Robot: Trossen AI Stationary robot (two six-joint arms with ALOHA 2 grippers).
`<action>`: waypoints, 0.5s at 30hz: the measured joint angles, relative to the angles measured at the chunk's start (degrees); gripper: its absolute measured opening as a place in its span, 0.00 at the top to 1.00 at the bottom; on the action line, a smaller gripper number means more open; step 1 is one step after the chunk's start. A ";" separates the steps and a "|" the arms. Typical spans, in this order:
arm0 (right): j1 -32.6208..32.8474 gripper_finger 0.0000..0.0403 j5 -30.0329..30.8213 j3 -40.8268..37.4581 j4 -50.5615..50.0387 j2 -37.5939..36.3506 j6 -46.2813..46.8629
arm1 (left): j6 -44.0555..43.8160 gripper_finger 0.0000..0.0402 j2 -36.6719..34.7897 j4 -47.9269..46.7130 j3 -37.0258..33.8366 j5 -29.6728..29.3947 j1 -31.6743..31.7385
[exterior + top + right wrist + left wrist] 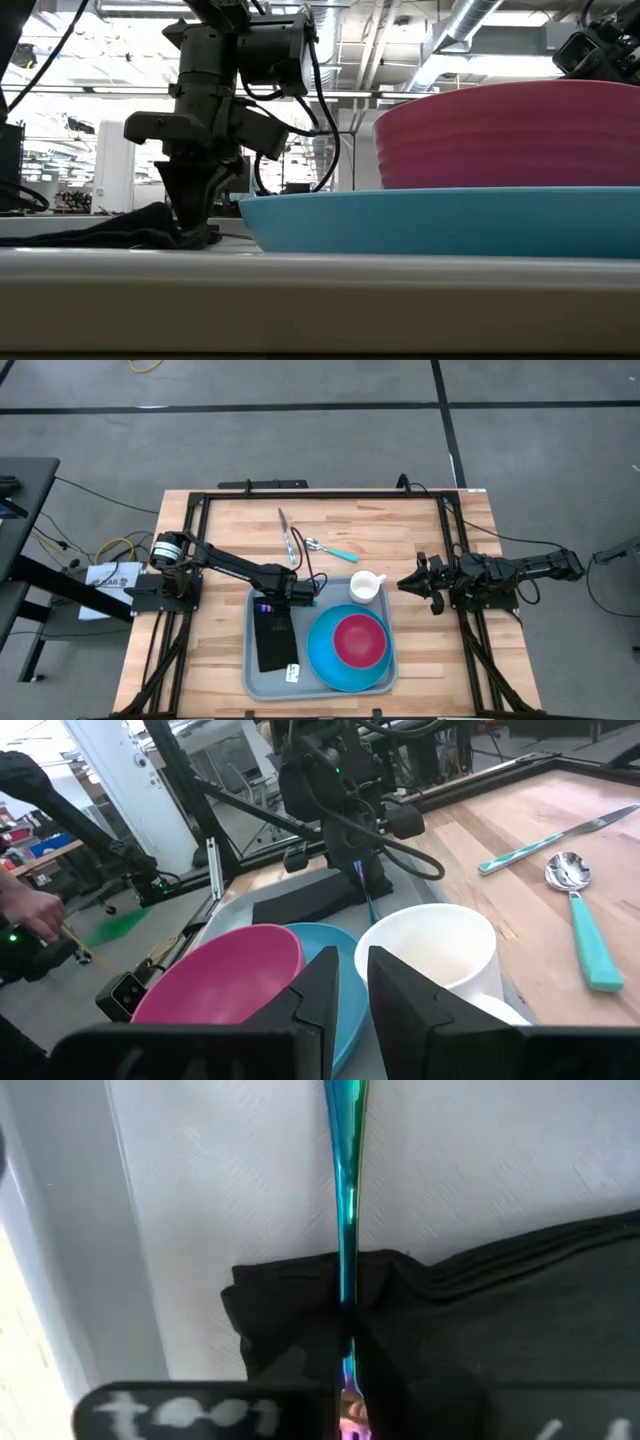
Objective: Set up tray
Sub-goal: Put the blue fork on the black napkin
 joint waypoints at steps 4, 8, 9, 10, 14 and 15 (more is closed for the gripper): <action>0.00 0.87 0.00 0.00 0.00 0.00 0.00 | -0.10 0.97 0.05 0.00 0.00 0.13 0.00; -0.01 0.87 0.00 0.00 0.00 0.00 0.00 | -0.33 0.99 0.09 -0.04 0.00 0.64 0.05; 0.00 0.87 0.00 0.00 0.00 0.00 0.00 | -0.43 0.99 0.09 -0.10 0.03 0.66 0.05; -0.02 0.87 0.00 0.00 0.00 0.00 0.00 | -0.46 0.99 0.15 -0.46 0.24 0.66 0.05; -0.02 0.87 0.00 0.00 0.00 0.00 0.00 | -0.40 0.98 0.43 -1.53 1.35 0.40 0.05; 0.00 0.87 0.00 0.00 -0.01 0.00 0.00 | -0.40 0.97 0.47 -1.60 1.60 0.41 0.05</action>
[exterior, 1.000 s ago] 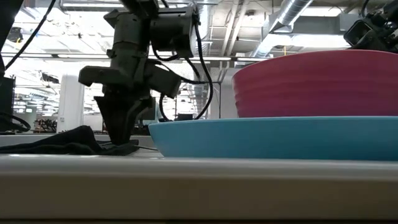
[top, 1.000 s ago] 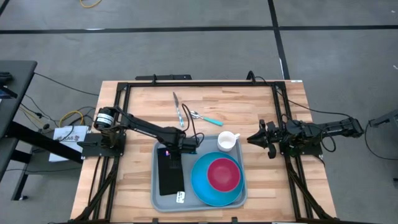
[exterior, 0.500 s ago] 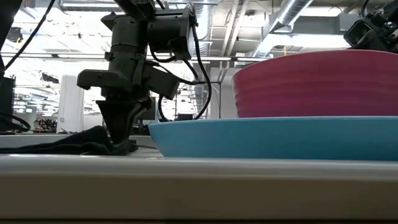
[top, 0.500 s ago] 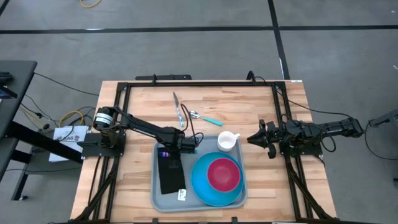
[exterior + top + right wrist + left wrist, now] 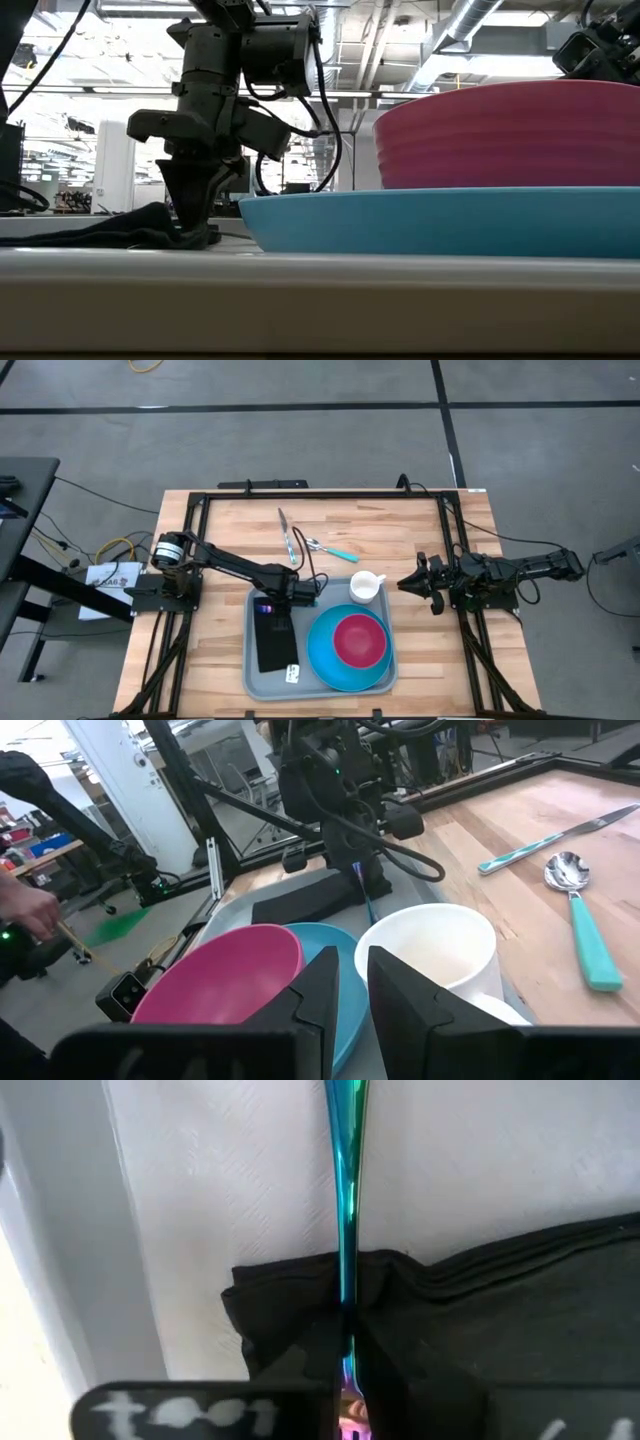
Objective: Set up tray
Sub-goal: Put the blue fork on the black napkin
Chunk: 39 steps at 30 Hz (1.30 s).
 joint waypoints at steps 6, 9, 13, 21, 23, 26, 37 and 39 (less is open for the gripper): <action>-0.02 0.87 0.00 0.00 -0.01 0.00 0.01 | 0.11 0.93 0.05 0.20 0.45 0.96 0.00; -0.02 0.87 0.00 0.00 -0.01 0.00 0.00 | 0.20 0.93 0.05 0.20 0.45 1.71 0.00; 0.00 0.87 0.00 0.00 -0.01 0.00 -0.01 | 0.63 0.93 0.05 0.18 0.50 1.71 0.00; -0.02 0.87 0.00 0.00 -0.01 0.00 -0.01 | 1.25 0.96 -0.01 -0.10 0.54 1.71 0.00; 0.00 0.87 -0.01 0.00 -0.01 0.00 0.01 | 1.27 0.98 -0.06 -0.65 0.58 1.69 0.00; -0.01 0.87 0.00 0.00 -0.01 0.00 0.01 | 1.29 0.98 -0.09 -1.78 0.59 1.68 0.00; -0.02 0.87 0.00 0.00 -0.01 0.00 0.00 | 0.54 0.99 -0.12 -2.63 0.61 1.14 0.00; -0.02 0.87 0.00 0.00 -0.01 0.00 0.01 | 0.19 0.99 -0.15 -2.59 0.61 0.35 0.00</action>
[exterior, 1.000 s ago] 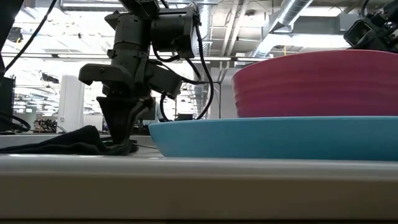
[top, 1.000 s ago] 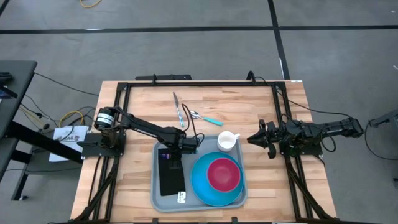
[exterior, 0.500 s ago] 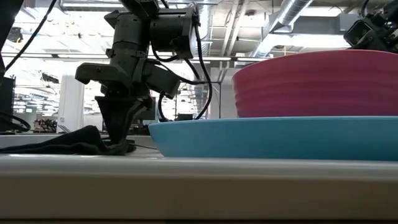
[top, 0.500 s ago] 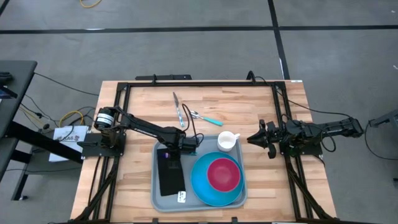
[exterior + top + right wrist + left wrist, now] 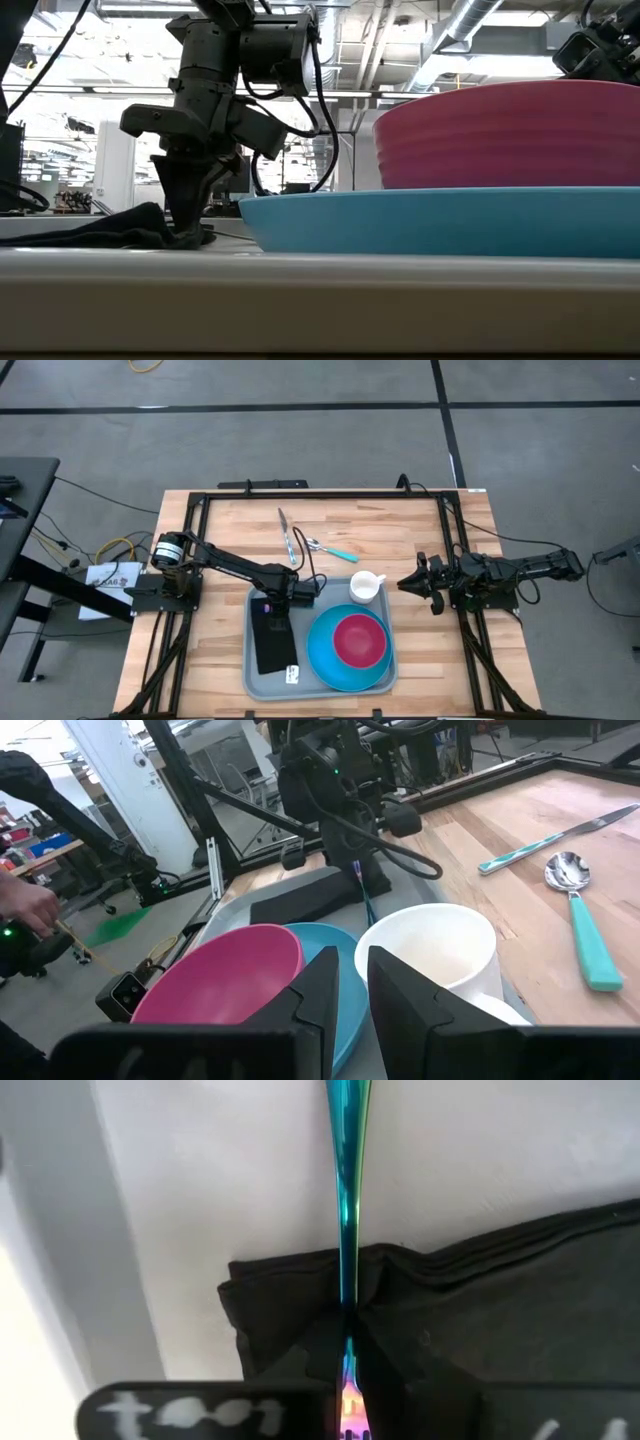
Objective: Set up tray
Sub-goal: Put the blue fork on the black napkin
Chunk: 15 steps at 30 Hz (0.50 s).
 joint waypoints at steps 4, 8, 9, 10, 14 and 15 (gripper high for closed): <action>0.00 0.87 0.00 0.00 0.00 0.00 -0.01 | -1.10 0.99 -0.02 0.00 0.00 -0.54 0.00; 0.02 0.87 0.00 0.00 0.00 0.00 0.00 | -2.49 1.00 -0.02 0.00 0.00 -0.60 0.00; 0.02 0.87 0.00 0.00 0.00 0.00 0.00 | -2.75 1.00 -0.07 0.00 0.00 -0.58 0.00; 0.00 0.87 0.00 0.01 0.00 0.00 0.00 | -2.91 1.00 -0.19 -0.02 0.00 -0.58 0.00; 0.00 0.87 0.00 0.01 0.00 0.00 0.00 | -3.29 1.00 -1.59 -0.07 0.01 -0.59 0.00; 0.00 0.87 0.00 0.00 -0.02 0.00 0.00 | -3.69 1.00 -2.19 -0.05 0.02 -0.63 0.00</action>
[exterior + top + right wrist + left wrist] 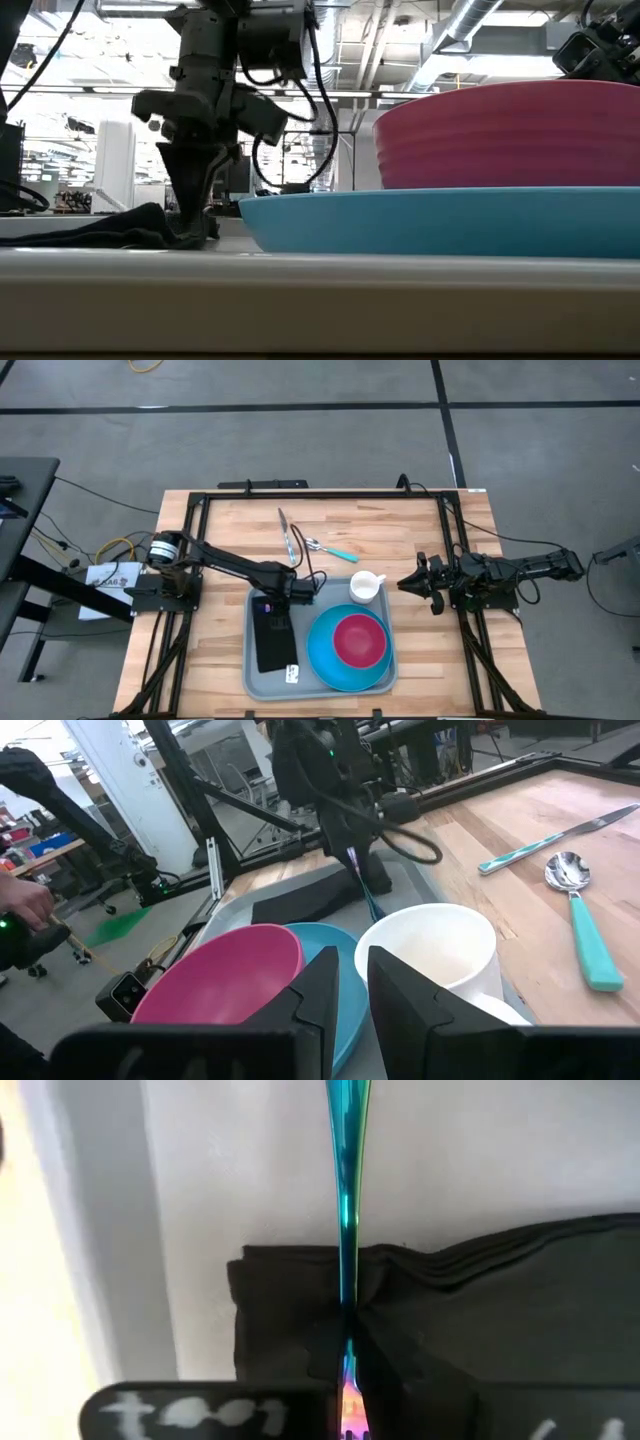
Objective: Set up tray
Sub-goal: Put the blue fork on the black napkin
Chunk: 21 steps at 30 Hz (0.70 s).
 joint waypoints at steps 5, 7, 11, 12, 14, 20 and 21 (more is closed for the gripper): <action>0.01 0.87 -0.01 0.02 0.02 0.00 0.00 | -0.94 1.00 -2.25 -0.06 0.09 0.35 0.02; 0.01 0.87 0.00 0.02 0.01 -0.01 0.00 | -0.96 1.00 -2.25 -0.35 0.09 1.04 0.02; 0.00 0.87 0.00 0.02 0.02 0.00 0.00 | -0.96 1.00 -2.23 -1.02 0.09 1.50 0.02; 0.02 0.87 0.00 0.00 0.02 0.00 0.00 | -0.97 1.00 -2.23 -0.92 0.09 1.19 0.02; 0.01 0.87 0.00 0.01 0.01 -0.01 -0.01 | -0.96 1.00 -2.23 -1.00 0.09 0.33 0.03; 0.00 0.87 -0.02 0.02 0.02 0.00 0.00 | -0.89 1.00 -2.21 -0.99 0.09 0.33 0.11; 0.01 0.87 -0.02 0.00 0.02 -0.02 -0.01 | -0.89 1.00 -2.21 -0.94 0.09 0.33 0.11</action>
